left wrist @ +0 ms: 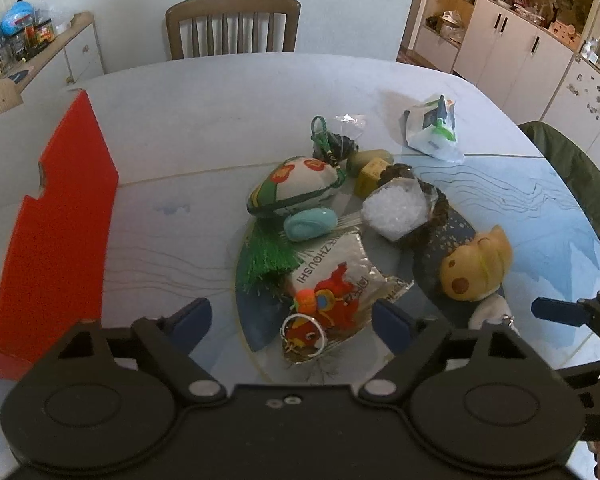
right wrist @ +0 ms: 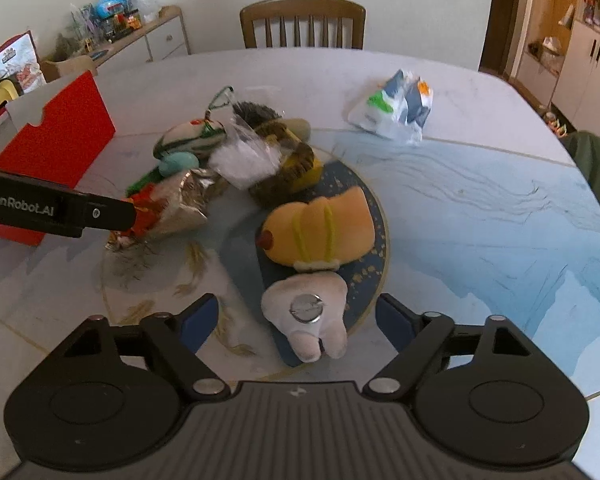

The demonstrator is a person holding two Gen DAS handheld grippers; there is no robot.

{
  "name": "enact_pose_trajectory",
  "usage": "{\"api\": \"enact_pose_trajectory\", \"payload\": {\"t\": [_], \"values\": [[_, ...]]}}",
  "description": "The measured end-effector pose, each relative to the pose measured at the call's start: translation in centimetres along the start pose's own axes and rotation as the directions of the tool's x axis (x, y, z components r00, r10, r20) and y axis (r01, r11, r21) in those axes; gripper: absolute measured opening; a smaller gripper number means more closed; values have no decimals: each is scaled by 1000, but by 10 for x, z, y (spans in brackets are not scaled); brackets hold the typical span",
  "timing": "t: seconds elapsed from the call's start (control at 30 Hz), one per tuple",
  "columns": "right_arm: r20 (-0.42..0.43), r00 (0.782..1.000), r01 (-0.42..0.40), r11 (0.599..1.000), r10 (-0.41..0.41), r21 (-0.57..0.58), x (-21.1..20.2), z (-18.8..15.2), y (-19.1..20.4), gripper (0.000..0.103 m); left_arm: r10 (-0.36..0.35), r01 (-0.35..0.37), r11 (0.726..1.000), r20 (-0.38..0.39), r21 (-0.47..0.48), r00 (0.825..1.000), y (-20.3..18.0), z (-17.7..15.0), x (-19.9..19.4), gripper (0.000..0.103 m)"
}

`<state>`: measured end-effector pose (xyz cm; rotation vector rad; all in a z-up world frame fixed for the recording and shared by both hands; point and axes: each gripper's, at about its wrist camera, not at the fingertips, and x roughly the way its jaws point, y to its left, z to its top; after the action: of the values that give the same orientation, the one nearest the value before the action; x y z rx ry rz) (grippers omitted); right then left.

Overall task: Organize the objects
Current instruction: 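Grasp the white tooth plush with the right gripper while the left gripper grasps the orange toy figure, then carry the tooth plush with the right gripper while the left gripper carries the orange toy into the box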

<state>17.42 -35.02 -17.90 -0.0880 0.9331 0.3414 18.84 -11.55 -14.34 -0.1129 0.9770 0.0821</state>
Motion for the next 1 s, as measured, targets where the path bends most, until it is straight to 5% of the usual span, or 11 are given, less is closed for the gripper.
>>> {"api": "enact_pose_trajectory", "payload": {"t": [0.2, 0.63, 1.0], "values": [[-24, 1000, -15, 1000, 15, 7, 9, 1, -8, 81, -21, 20, 1000, -31, -15, 999, -2, 1, 10, 71], [-50, 997, -57, 998, 58, 29, 18, 2, -13, 55, -74, 70, 996, -62, -57, 995, -3, 3, 16, 42], [-34, 997, -64, 997, 65, 38, 14, 1, -15, 46, -68, 63, 993, -57, -96, 996, -4, 4, 12, 40]]}}
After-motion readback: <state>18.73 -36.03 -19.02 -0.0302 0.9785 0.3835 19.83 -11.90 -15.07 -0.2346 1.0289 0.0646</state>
